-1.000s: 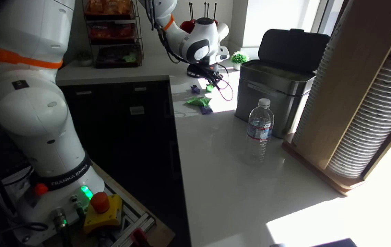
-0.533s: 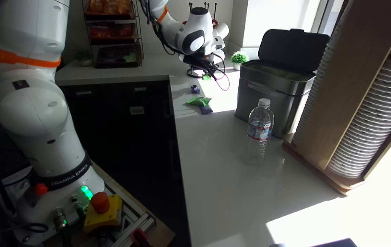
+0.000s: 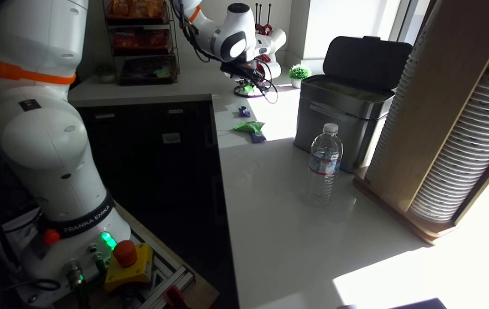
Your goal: Move one purple sachet to the left, one green sachet to the right and then one green sachet to the left
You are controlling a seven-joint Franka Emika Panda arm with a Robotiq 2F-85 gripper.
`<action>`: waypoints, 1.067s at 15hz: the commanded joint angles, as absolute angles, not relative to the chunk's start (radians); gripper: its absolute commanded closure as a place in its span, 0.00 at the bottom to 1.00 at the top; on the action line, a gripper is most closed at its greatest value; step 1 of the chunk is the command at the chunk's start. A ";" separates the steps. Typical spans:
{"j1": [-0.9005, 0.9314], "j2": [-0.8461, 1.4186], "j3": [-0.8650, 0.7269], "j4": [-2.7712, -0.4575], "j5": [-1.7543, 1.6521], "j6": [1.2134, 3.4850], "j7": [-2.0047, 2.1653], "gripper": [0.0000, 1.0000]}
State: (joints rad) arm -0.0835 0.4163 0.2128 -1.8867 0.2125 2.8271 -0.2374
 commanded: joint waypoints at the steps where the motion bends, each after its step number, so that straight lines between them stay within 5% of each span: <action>1: -0.065 0.457 0.208 -1.846 0.200 2.821 -0.232 0.95; 8: -0.050 0.512 0.213 -1.806 0.189 2.804 -0.235 0.95; 9: -0.044 0.519 0.208 -1.801 0.184 2.804 -0.229 0.60; 16: -0.018 0.528 0.185 -1.781 0.157 2.805 -0.200 0.10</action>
